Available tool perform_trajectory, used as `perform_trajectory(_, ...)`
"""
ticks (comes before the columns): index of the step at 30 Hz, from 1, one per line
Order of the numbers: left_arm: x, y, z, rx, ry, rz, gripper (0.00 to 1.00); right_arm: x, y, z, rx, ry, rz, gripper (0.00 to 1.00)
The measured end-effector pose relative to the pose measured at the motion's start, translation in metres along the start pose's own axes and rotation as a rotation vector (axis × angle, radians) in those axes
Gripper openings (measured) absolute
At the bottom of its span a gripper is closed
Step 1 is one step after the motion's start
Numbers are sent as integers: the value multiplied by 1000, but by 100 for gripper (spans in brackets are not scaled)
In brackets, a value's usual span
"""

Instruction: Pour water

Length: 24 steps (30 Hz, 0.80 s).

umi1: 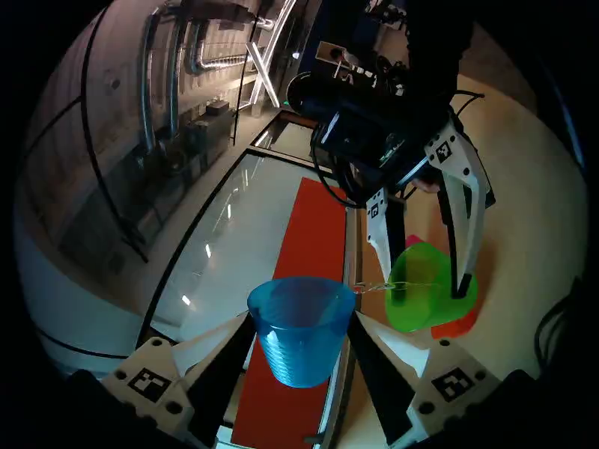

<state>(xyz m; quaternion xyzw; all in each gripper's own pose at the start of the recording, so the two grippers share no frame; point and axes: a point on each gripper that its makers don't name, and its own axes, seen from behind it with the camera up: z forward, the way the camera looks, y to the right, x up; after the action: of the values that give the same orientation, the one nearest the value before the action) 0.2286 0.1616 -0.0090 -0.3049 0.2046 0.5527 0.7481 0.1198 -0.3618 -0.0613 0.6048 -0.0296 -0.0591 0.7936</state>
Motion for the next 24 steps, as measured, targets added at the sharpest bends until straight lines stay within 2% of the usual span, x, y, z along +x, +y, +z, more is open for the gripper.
perform_trajectory(7,5,-1,-2,-2,9,13,84,1,-1,0,-1,1,-1,91)
perform_trajectory(15,6,-4,-1,-2,9,58,84,2,0,-1,-4,5,-1,91)
perform_trajectory(24,7,-1,-1,-7,9,100,84,0,1,-2,-4,6,0,91)
